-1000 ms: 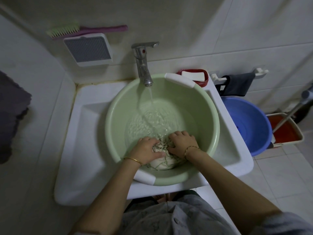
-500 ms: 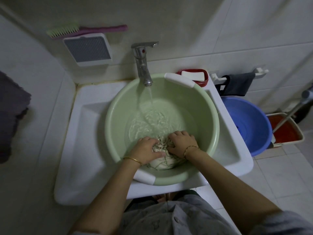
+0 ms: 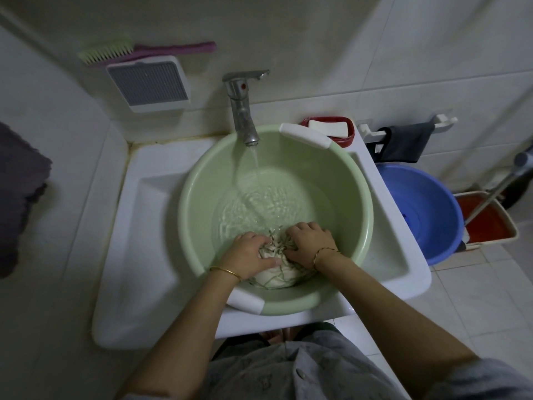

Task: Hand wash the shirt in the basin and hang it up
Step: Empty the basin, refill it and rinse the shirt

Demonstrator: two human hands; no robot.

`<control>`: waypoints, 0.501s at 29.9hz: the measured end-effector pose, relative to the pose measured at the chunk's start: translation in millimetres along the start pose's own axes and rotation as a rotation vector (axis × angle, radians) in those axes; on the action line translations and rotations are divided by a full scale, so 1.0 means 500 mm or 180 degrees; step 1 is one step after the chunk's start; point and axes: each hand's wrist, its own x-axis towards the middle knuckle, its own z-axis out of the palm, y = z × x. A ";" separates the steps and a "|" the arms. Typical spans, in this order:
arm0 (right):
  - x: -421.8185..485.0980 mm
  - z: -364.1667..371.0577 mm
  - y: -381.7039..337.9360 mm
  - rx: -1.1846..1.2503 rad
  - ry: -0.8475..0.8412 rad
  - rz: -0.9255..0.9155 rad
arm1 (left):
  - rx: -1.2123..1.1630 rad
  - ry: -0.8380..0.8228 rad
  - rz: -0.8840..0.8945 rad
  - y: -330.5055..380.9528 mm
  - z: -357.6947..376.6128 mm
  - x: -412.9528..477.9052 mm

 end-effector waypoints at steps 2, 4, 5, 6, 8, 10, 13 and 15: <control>0.000 0.000 0.000 -0.0007 0.0003 -0.0001 | 0.0012 -0.0006 0.0008 0.001 0.000 0.000; 0.000 0.000 0.000 -0.0029 0.0006 0.0003 | 0.0020 -0.0026 -0.0022 0.000 0.001 0.001; -0.001 0.000 0.000 -0.0035 0.0007 0.0004 | 0.0016 -0.0030 -0.0033 -0.001 0.001 0.001; -0.001 0.000 0.000 -0.0034 0.0006 0.0006 | 0.0015 -0.0031 -0.0031 -0.002 0.001 0.001; -0.001 -0.001 -0.001 -0.0025 0.0003 0.0011 | 0.0010 -0.0029 -0.0013 -0.002 0.001 0.002; -0.001 -0.002 -0.001 -0.0020 0.0001 0.0010 | 0.0020 -0.0029 0.0001 -0.001 0.000 0.002; -0.001 -0.002 -0.002 -0.0019 -0.0002 0.0014 | 0.0035 -0.0011 0.0013 0.001 0.000 0.002; -0.001 -0.002 -0.002 -0.0022 0.0004 0.0015 | 0.0015 -0.0006 0.0001 0.001 -0.001 0.001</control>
